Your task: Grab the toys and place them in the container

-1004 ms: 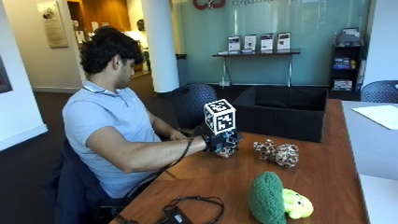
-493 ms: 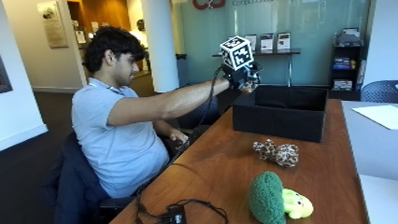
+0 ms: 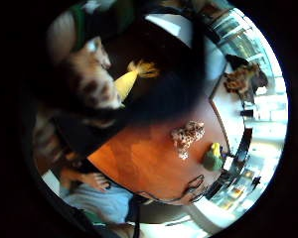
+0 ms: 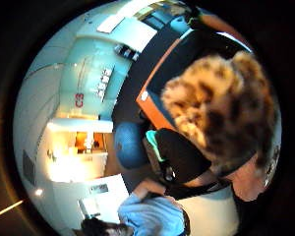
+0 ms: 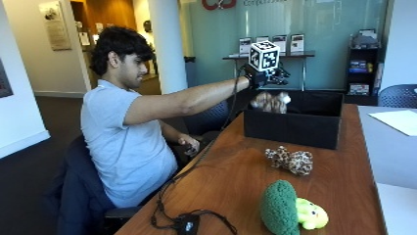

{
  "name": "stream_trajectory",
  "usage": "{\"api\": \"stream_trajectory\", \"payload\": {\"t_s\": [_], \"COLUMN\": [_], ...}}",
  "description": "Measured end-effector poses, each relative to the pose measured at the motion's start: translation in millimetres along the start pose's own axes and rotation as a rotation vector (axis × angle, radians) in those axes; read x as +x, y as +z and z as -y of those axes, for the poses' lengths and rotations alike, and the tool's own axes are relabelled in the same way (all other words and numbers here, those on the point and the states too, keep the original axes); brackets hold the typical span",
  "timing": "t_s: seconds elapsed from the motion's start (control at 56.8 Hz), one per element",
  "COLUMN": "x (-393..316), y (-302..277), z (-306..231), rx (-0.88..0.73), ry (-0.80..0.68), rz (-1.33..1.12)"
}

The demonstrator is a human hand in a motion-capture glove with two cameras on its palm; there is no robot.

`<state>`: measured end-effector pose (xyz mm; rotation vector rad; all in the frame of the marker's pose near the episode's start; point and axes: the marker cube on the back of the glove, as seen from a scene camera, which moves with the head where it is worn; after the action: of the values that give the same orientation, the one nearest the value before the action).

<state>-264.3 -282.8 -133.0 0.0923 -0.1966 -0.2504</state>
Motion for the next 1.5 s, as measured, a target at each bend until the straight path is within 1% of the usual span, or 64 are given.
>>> {"api": "stream_trajectory", "payload": {"t_s": [0.088, 0.211, 0.387, 0.564, 0.687, 0.863, 0.969, 1.021, 1.074, 1.18, 1.321, 1.497], "x": [17, 48, 99, 157, 205, 263, 294, 303, 307, 306, 293, 254], "y": [-7, -19, -43, -43, -11, 59, 99, 116, 125, 119, 104, 62], "z": [-8, -22, -51, -83, -97, -96, -98, -98, -97, -94, -90, -74], "rx": [0.064, 0.041, 0.063, 0.037, -0.052, -0.198, -0.303, -0.339, -0.293, -0.048, 0.051, 0.182], "ry": [0.001, 0.075, 0.170, 0.297, 0.398, 0.476, 0.498, 0.475, 0.423, 0.367, 0.325, 0.315], "rz": [-0.020, -0.005, -0.028, -0.088, -0.144, -0.185, -0.222, -0.253, -0.280, -0.335, -0.327, -0.240]}}
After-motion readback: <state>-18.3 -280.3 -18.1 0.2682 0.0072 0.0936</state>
